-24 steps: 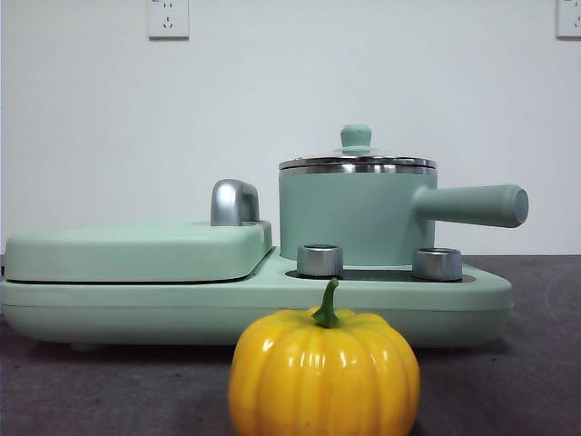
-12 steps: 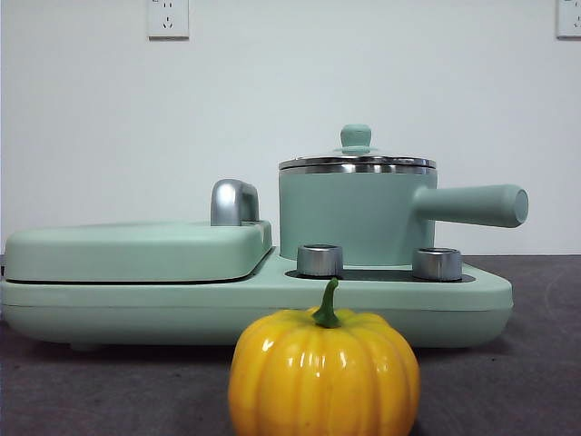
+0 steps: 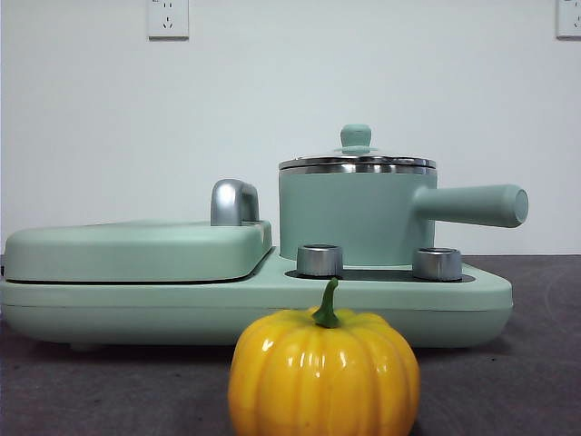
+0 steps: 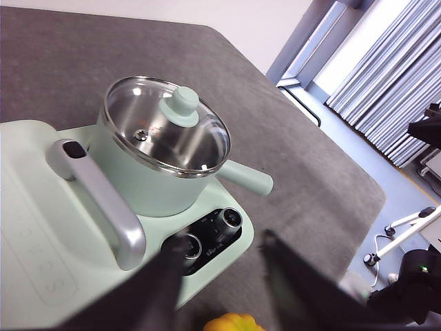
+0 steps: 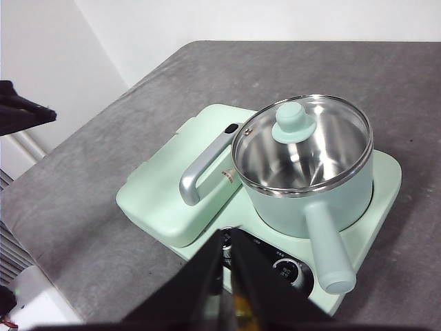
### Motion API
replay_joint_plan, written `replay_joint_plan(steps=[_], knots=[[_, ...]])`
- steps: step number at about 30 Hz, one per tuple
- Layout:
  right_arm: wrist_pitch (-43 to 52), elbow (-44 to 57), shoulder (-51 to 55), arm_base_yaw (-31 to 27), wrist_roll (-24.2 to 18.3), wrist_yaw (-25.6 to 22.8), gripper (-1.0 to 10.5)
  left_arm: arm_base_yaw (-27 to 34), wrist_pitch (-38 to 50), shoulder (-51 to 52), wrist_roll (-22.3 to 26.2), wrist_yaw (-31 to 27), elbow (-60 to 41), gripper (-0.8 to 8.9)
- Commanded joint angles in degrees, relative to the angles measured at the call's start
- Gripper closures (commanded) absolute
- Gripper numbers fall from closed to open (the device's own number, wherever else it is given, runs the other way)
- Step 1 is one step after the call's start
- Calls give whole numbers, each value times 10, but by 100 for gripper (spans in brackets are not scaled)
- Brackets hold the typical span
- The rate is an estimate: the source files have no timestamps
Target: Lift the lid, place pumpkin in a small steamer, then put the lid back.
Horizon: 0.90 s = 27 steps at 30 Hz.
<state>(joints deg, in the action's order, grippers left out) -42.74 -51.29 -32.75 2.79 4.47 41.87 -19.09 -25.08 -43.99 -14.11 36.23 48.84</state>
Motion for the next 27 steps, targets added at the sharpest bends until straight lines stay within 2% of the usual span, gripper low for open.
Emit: replay_joint_plan(steps=[1,4,7,13,18,22,27], knots=[[4,-9,-4,2,-5,1,731,-9,7,-7,12,4,10,436],[3,-9,-5,2,-2,1,539,-17,9,-17,12,4,12,339],[3,-9,-5,2,-2,2,453,-26,11,-30,12,3,14,273],[2,-9,-5,2,1,2,451,-56,37,-75,12,2,31,257],[2,-9,-5,2,1,2,451,-81,38,-142,14,-19,84,257],[2,-9,-5,2,2,2,451,-106,19,-220,21,-56,157,259],[2,-9,-5,2,5,2,451,-142,-45,-326,73,-128,271,259]])
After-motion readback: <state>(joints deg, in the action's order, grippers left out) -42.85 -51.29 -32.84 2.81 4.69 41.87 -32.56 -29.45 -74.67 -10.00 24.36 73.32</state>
